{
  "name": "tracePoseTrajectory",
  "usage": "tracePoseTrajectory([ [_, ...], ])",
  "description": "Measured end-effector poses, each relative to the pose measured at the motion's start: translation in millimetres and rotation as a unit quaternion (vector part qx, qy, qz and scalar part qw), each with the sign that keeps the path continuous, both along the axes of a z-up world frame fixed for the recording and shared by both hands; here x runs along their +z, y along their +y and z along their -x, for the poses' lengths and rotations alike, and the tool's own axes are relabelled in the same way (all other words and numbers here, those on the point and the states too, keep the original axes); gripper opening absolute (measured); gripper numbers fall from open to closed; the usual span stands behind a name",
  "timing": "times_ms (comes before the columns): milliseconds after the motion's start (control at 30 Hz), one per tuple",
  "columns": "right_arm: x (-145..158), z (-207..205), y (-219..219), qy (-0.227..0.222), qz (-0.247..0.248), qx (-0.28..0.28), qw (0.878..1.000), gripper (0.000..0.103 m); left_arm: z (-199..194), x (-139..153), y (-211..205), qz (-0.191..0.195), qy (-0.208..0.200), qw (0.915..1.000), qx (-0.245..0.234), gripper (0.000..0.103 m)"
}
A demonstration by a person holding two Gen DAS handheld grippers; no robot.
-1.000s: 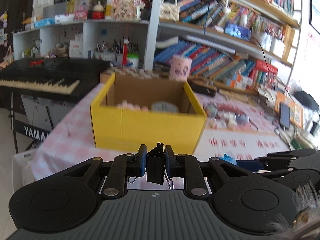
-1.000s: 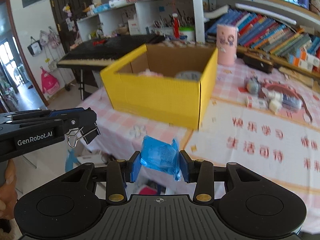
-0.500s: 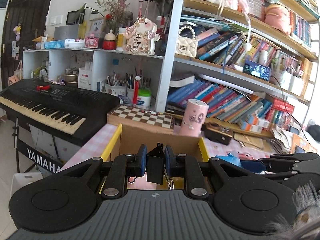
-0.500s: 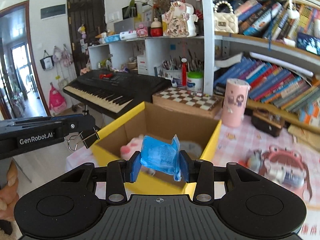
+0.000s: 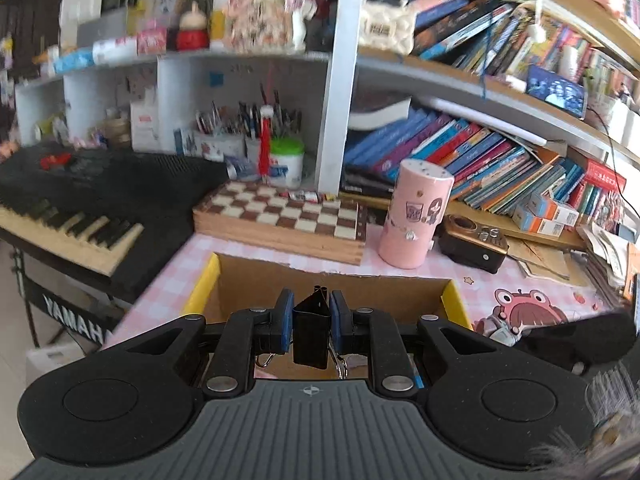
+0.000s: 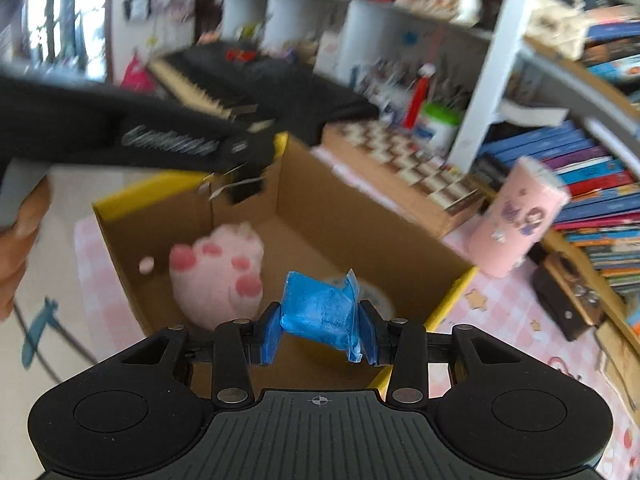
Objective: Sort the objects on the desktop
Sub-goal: 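Open the left gripper over the box while the right gripper releases the bundle inside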
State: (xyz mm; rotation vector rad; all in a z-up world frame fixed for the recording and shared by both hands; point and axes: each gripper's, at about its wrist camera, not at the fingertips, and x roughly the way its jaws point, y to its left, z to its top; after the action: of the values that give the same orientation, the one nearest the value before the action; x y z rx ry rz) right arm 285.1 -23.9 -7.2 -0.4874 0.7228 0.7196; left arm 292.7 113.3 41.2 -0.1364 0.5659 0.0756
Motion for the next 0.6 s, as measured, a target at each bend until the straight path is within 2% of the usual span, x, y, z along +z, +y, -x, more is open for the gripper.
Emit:
tracePoseTrajectory([
  [100,-11,-10,9,0.017,0.025,0.027,0.999,0.040,-22,-11,2,0.026,0.024,0.9993,-0.007,0.017],
  [267,-24,-29,20,0.055,0.052,0.059,0.995,0.040,-51,-30,-4,0.026,0.074,0.9967,-0.021,0.017],
  [400,-36,-40,29,0.088,0.075,0.079,0.990,0.039,-74,-53,-9,0.006,0.144,0.9893,-0.026,0.018],
  [500,-46,-43,36,0.104,0.097,0.086,0.986,0.039,-82,-66,-9,-0.003,0.174,0.9842,-0.033,0.018],
  [600,-48,-42,39,0.096,0.114,0.099,0.984,0.039,-87,-73,-7,0.005,0.196,0.9797,-0.040,0.018],
])
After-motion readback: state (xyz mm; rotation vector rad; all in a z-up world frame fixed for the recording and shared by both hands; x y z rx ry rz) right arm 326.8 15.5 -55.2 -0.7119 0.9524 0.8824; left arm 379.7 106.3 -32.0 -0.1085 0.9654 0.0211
